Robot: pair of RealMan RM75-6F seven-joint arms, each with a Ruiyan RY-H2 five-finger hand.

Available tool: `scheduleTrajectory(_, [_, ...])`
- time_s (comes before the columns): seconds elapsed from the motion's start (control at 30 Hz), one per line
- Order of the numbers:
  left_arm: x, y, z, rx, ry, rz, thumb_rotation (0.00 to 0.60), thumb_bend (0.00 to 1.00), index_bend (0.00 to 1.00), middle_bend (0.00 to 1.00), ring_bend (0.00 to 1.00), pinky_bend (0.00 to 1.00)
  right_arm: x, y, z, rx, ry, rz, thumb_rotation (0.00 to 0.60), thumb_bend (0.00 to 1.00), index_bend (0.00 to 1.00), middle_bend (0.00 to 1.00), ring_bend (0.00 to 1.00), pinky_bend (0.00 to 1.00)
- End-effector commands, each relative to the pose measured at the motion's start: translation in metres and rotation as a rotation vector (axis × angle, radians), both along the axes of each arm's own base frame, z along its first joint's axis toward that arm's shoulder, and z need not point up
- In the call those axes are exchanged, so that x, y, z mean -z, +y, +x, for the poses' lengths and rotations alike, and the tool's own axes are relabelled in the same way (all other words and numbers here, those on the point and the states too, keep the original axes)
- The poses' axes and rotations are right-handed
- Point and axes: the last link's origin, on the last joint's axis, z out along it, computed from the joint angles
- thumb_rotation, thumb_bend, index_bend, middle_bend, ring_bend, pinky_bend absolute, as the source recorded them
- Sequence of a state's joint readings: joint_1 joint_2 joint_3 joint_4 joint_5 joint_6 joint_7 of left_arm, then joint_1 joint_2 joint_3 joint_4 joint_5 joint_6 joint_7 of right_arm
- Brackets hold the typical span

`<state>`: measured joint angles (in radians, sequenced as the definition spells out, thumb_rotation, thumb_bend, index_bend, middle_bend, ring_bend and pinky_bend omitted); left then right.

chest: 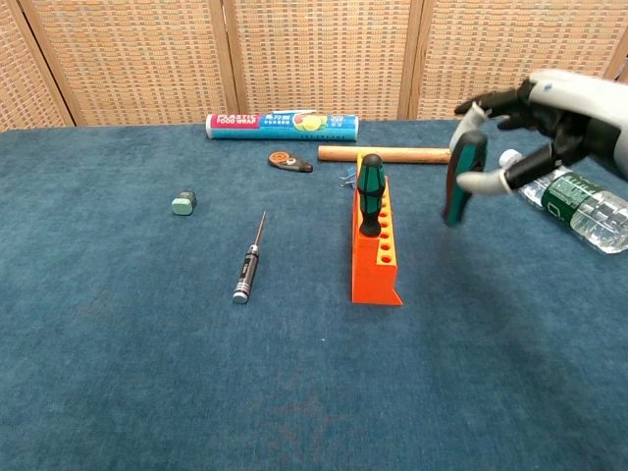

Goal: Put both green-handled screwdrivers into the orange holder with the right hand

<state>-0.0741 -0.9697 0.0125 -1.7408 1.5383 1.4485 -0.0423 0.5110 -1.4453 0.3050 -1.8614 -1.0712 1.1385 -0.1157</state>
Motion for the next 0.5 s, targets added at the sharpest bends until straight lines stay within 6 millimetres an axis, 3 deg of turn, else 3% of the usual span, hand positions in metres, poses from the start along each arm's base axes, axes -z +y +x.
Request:
scheduleTrajectory(0.03, [0.000,0.002,0.000,-0.006,-0.001,0.001,0.600,0.00,0.00,0.00,0.00,0.00,-0.008,-0.005,0.010,-0.007,-0.041,0.004,0.600,0.43,0.65,0.09,0.00,0.02])
scheduleTrajectory(0.5, [0.002,0.013,-0.006,-0.049,0.004,-0.005,0.600,0.00,0.00,0.00,0.00,0.00,-0.036,-0.042,0.043,-0.021,-0.091,-0.042,0.600,0.43,0.65,0.10,0.00,0.02])
